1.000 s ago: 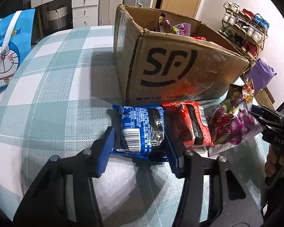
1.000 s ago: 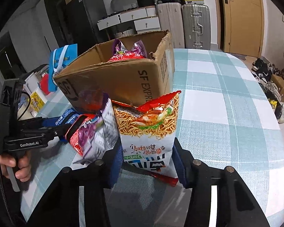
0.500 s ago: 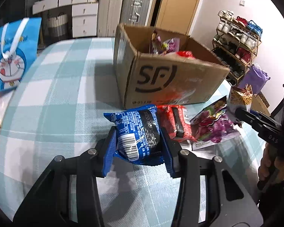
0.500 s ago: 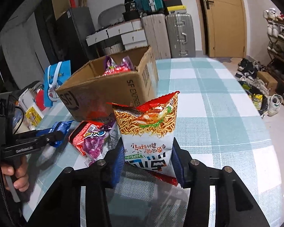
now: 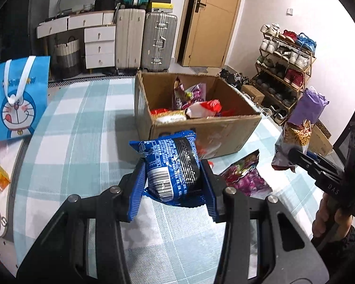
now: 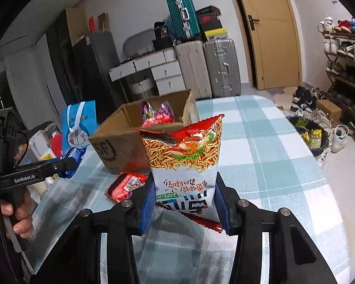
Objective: Organize snacks
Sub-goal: 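Carry the blue pack and noodle bag over the SF box and release both inside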
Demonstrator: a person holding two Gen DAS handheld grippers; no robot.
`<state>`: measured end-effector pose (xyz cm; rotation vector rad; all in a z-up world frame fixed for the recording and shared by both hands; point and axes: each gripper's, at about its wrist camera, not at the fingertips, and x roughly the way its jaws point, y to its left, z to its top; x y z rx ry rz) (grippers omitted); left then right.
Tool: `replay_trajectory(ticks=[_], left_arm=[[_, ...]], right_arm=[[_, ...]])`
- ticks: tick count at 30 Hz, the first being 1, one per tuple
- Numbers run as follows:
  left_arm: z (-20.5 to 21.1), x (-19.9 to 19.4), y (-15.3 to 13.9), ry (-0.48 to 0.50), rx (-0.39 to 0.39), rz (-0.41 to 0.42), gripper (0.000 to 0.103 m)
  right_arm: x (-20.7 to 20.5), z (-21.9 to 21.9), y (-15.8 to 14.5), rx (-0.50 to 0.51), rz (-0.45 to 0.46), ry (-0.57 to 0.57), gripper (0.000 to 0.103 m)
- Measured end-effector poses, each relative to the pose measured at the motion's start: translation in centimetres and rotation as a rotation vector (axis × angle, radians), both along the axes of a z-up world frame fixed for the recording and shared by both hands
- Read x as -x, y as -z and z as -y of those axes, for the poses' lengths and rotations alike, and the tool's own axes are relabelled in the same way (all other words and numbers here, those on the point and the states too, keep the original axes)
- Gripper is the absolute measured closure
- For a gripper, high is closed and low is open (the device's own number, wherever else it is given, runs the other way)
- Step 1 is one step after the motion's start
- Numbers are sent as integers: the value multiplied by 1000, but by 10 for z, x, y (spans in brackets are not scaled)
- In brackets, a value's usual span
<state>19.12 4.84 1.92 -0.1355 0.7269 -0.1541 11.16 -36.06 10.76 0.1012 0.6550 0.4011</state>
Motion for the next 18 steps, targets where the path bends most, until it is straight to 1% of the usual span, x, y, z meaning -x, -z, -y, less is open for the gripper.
replay_trajectory(ticks=[8, 13, 18], left_arm=[[-2, 6, -20, 7, -4, 44, 62], [-4, 7, -28, 6, -5, 72, 62], [-3, 3, -32, 5, -10, 83, 62]], right_arm=[[3, 2, -18, -46, 40, -14, 58], [4, -1, -33, -47, 60, -30, 58], [2, -9, -48, -37, 71, -64, 58]])
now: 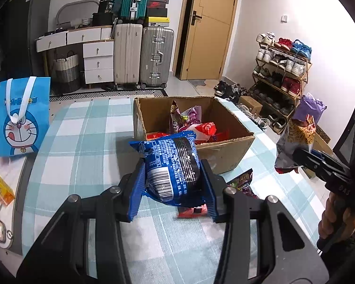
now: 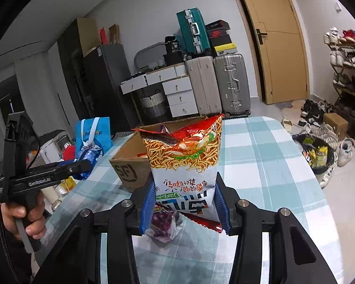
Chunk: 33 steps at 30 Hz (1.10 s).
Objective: Organize snacks
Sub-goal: 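Carry the blue pack and noodle bag over the SF box and release both inside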
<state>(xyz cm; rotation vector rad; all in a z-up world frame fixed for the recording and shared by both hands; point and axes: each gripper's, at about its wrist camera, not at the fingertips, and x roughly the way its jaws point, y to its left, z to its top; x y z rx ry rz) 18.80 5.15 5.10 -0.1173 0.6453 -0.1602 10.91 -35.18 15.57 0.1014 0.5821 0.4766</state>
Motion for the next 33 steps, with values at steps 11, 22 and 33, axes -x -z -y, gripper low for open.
replay_trajectory(ticks=[11, 22, 33], left_arm=[[9, -6, -8, -13, -20, 19, 62], [9, -28, -12, -73, -54, 43, 62], [16, -74, -6, -83, -47, 26, 62]], right_arm=[[-18, -24, -21, 40, -4, -87, 58], [-77, -24, -43, -45, -103, -134, 58], [-125, -43, -28, -18, -154, -147, 58]])
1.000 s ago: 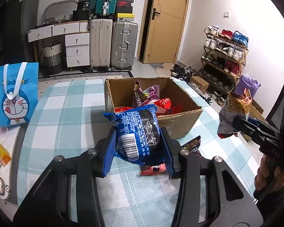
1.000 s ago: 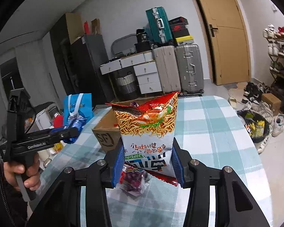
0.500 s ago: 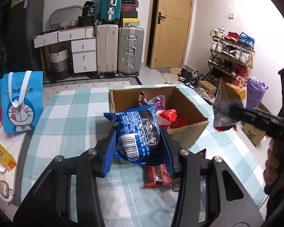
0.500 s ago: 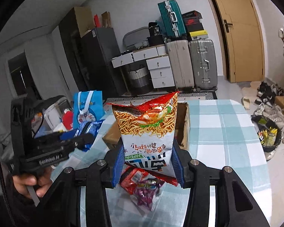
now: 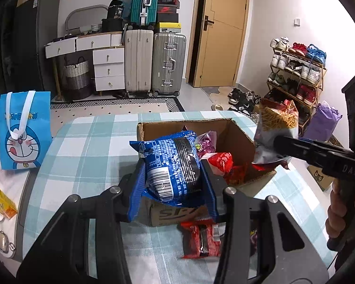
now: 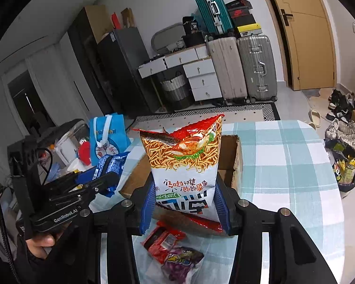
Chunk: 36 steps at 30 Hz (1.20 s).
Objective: Organize snacks
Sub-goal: 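Carry the blue pack and noodle bag over the SF box and release both inside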
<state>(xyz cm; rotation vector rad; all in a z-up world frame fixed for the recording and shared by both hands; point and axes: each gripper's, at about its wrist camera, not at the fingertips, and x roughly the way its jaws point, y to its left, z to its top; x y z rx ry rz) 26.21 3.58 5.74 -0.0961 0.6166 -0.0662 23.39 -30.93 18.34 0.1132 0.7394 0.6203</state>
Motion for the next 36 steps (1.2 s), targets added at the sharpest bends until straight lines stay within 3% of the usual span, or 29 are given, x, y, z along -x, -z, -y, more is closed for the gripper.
replay_trajectory(ticks=[8, 19, 36], left_arm=[[2, -35, 20, -14, 21, -35, 62], [15, -62, 39, -1, 1, -74, 62], [23, -86, 62, -6, -43, -110, 62]], right_arm=[[-28, -17, 16, -21, -33, 5, 58], [-56, -32, 50, 93, -102, 74, 58], [-69, -29, 62, 107, -73, 75, 57]])
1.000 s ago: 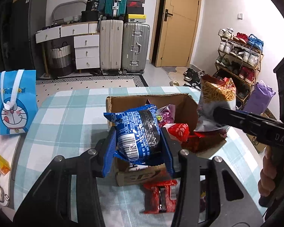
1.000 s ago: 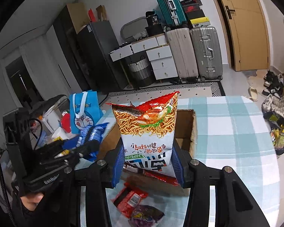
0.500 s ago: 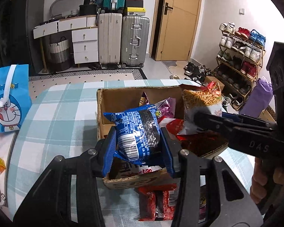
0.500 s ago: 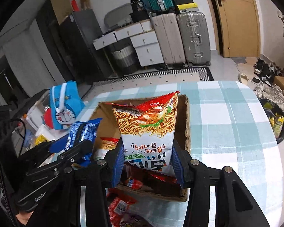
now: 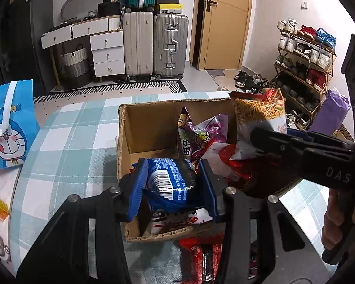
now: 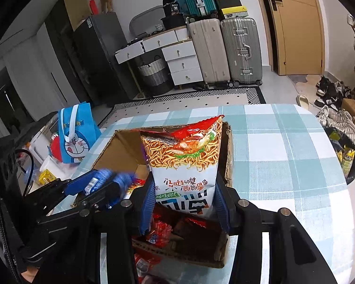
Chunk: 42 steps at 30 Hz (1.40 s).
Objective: Organize snacks
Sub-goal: 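Carry the blue pack and noodle bag over the SF box and release both inside, then withdraw both grippers from the box toward the last two snacks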
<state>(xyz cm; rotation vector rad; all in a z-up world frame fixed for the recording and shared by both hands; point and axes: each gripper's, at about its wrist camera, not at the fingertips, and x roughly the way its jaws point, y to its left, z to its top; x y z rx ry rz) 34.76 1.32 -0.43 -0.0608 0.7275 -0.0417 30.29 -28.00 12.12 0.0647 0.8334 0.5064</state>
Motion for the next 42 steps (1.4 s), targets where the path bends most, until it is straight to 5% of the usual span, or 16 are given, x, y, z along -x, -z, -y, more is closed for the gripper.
replay_trajectory(ticks=[5, 7, 11, 13, 15, 22, 28, 42], left_arm=[[-1, 5, -1, 8, 16, 2, 56], [-5, 13, -6, 13, 24, 8, 45], [-9, 34, -15, 12, 29, 47, 15], [-8, 47, -17, -5, 1, 56, 13], [-5, 60, -16, -20, -25, 63, 0], [3, 96, -6, -58, -78, 88, 0], [3, 107, 9, -58, -23, 61, 0], [-18, 124, 43, -49, -39, -19, 0]], right_arm=[[8, 1, -7, -1, 37, -17, 50], [14, 6, -12, -16, 63, -15, 34], [28, 19, -25, -69, 90, -29, 18], [37, 25, -28, -67, 95, -40, 5], [47, 30, -31, -61, 104, -55, 4], [78, 40, -24, 21, 114, -75, 1], [104, 38, -8, 108, 103, -97, 1], [132, 43, 25, 78, 4, -52, 1]])
